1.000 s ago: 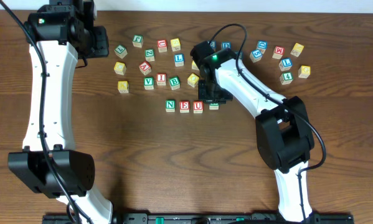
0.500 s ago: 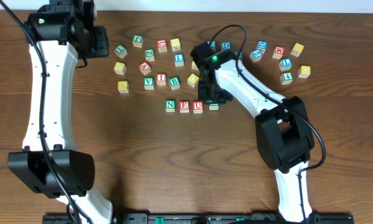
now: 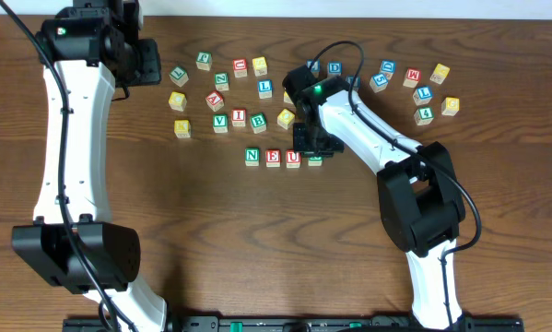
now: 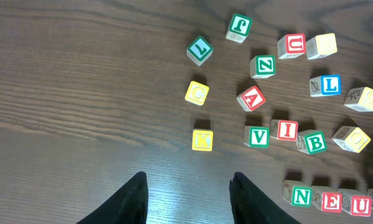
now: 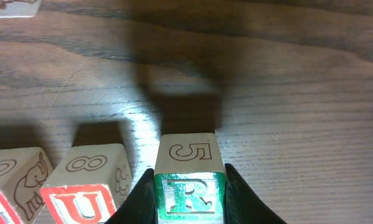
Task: Spell out NEURIPS
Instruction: 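Lower the green R block onto the table right of the U block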
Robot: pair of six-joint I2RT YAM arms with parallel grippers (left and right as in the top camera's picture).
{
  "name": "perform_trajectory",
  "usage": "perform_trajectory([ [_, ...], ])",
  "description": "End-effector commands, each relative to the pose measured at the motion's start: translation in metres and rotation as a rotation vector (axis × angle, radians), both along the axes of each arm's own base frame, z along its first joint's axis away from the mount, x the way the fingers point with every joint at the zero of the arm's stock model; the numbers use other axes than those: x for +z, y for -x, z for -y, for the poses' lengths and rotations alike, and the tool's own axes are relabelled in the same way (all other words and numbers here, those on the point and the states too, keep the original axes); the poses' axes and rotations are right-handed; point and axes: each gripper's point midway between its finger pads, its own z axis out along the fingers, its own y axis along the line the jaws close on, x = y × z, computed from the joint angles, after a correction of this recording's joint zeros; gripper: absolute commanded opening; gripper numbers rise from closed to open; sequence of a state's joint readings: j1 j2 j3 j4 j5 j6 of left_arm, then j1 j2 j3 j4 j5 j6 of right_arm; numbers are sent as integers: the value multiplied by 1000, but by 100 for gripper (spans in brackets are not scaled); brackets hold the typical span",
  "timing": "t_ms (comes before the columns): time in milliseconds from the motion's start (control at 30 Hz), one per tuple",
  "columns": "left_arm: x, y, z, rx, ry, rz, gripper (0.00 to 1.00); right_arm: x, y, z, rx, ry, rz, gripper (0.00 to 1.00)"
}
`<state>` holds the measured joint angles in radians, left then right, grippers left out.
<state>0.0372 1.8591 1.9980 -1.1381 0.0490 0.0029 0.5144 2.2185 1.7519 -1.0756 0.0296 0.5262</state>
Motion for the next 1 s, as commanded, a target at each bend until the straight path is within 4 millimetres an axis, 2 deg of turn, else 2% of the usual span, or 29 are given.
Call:
perform_trajectory([
  [0, 5, -1, 0, 4, -6, 13, 42, -7, 6, -3, 44, -11, -26, 20],
  [633, 5, -1, 0, 4, -6, 13, 42, -7, 12, -4, 75, -20, -53, 21],
  [833, 5, -1, 0, 4, -6, 13, 43, -7, 9, -5, 75, -23, -44, 24],
  [900, 5, -1, 0, 4, -6, 13, 42, -7, 10, -5, 75, -23, -44, 30],
  [967, 5, -1, 0, 4, -6, 13, 43, -7, 10, -5, 75, -23, -44, 32],
])
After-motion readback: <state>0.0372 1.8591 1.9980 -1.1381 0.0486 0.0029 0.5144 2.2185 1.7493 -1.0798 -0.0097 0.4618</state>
